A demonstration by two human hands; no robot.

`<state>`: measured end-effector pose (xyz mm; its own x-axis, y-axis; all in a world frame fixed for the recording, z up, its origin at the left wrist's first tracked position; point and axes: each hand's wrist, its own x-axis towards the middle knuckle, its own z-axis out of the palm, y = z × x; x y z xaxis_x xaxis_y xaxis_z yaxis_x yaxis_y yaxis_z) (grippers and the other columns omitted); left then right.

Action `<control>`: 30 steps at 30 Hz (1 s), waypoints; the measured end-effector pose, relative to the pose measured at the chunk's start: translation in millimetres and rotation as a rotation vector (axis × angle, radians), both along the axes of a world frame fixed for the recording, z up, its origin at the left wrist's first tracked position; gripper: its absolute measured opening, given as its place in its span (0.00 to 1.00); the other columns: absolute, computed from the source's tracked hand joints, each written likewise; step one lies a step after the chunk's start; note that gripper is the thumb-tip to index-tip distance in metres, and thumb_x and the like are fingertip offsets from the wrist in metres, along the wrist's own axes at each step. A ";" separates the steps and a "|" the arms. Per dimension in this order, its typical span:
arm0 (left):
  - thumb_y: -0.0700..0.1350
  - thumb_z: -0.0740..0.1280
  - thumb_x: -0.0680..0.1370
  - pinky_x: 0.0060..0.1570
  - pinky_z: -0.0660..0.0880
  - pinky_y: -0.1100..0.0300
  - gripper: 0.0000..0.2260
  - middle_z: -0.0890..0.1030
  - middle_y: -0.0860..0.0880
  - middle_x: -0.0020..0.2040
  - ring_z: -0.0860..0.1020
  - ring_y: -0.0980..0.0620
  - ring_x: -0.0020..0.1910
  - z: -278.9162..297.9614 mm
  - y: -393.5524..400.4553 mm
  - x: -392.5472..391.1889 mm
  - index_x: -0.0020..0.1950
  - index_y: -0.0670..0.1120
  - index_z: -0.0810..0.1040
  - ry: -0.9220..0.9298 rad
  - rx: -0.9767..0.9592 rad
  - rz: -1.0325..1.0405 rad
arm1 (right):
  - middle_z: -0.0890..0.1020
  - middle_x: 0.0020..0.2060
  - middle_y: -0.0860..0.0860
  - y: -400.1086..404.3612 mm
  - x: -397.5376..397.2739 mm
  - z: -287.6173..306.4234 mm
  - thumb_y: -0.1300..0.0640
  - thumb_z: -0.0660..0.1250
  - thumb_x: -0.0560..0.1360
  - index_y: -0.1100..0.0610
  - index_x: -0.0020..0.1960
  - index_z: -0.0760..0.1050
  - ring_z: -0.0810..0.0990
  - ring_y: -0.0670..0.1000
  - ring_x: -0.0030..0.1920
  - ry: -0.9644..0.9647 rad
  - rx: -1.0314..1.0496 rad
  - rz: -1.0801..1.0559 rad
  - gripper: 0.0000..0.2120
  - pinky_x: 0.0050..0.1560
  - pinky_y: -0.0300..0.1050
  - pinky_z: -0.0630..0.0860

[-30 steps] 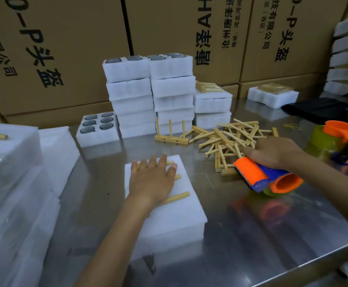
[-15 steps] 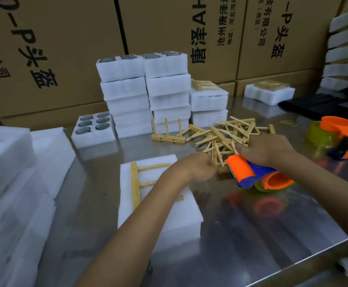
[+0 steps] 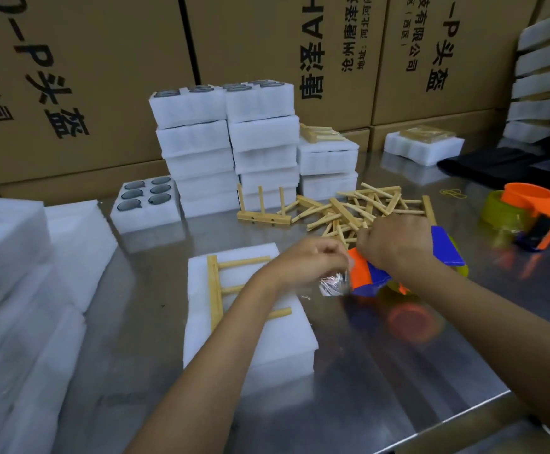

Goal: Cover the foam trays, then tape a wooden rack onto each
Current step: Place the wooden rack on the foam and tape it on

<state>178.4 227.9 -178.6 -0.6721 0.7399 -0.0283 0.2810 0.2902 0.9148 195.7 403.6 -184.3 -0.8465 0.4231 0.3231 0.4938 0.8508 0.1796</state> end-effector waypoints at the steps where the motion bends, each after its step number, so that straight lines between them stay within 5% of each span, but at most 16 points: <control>1: 0.37 0.66 0.79 0.37 0.70 0.67 0.09 0.77 0.53 0.34 0.74 0.60 0.33 2.6 -3.4 -0.5 0.39 0.46 0.79 -0.059 0.057 0.014 | 0.68 0.30 0.51 -1.7 0.5 0.2 0.48 0.53 0.79 0.53 0.33 0.67 0.72 0.54 0.37 -0.001 -0.007 -0.021 0.18 0.38 0.44 0.64; 7: 0.43 0.63 0.80 0.46 0.72 0.54 0.10 0.78 0.47 0.43 0.74 0.50 0.42 2.6 -7.2 -0.8 0.41 0.48 0.80 -0.105 0.121 0.113 | 0.70 0.27 0.53 -7.2 27.0 -6.1 0.40 0.48 0.80 0.56 0.33 0.71 0.70 0.54 0.32 0.173 -0.040 -0.103 0.28 0.42 0.48 0.64; 10: 0.43 0.62 0.79 0.44 0.73 0.58 0.11 0.80 0.51 0.44 0.75 0.53 0.41 5.5 -10.1 -0.4 0.40 0.50 0.82 -0.149 0.178 0.110 | 0.75 0.26 0.58 -1.8 60.4 -20.2 0.35 0.50 0.80 0.61 0.30 0.73 0.72 0.57 0.30 0.347 -0.087 -0.123 0.34 0.45 0.51 0.69; 13: 0.42 0.62 0.80 0.43 0.70 0.58 0.10 0.80 0.48 0.46 0.73 0.53 0.40 5.4 -12.4 1.5 0.42 0.49 0.81 -0.171 0.212 0.095 | 0.79 0.33 0.62 -8.7 89.0 -48.0 0.35 0.52 0.80 0.63 0.39 0.73 0.78 0.62 0.37 0.352 -0.109 -0.102 0.32 0.44 0.54 0.70; 18: 0.40 0.62 0.79 0.42 0.70 0.57 0.11 0.77 0.46 0.45 0.71 0.50 0.43 4.1 -12.9 0.8 0.42 0.50 0.82 -0.197 0.246 0.085 | 0.76 0.43 0.57 -19.8 91.2 -35.1 0.42 0.58 0.79 0.60 0.49 0.70 0.74 0.60 0.45 0.610 -0.090 0.101 0.20 0.45 0.54 0.68; 23: 0.49 0.65 0.74 0.44 0.72 0.57 0.08 0.80 0.51 0.44 0.76 0.54 0.41 3.1 -11.0 1.1 0.39 0.54 0.83 -0.168 0.221 0.094 | 0.79 0.43 0.43 -65.8 77.9 -14.5 0.48 0.62 0.80 0.46 0.64 0.64 0.78 0.43 0.43 0.610 -0.861 0.476 0.15 0.38 0.42 0.73; 30: 0.51 0.58 0.75 0.47 0.72 0.57 0.12 0.78 0.61 0.40 0.75 0.60 0.38 -12.6 -4.6 0.1 0.41 0.55 0.81 0.042 0.091 0.151 | 0.73 0.31 0.47 -77.2 73.4 -24.5 0.69 0.62 0.75 0.51 0.61 0.65 0.75 0.50 0.32 0.596 -0.795 0.438 0.20 0.30 0.49 0.69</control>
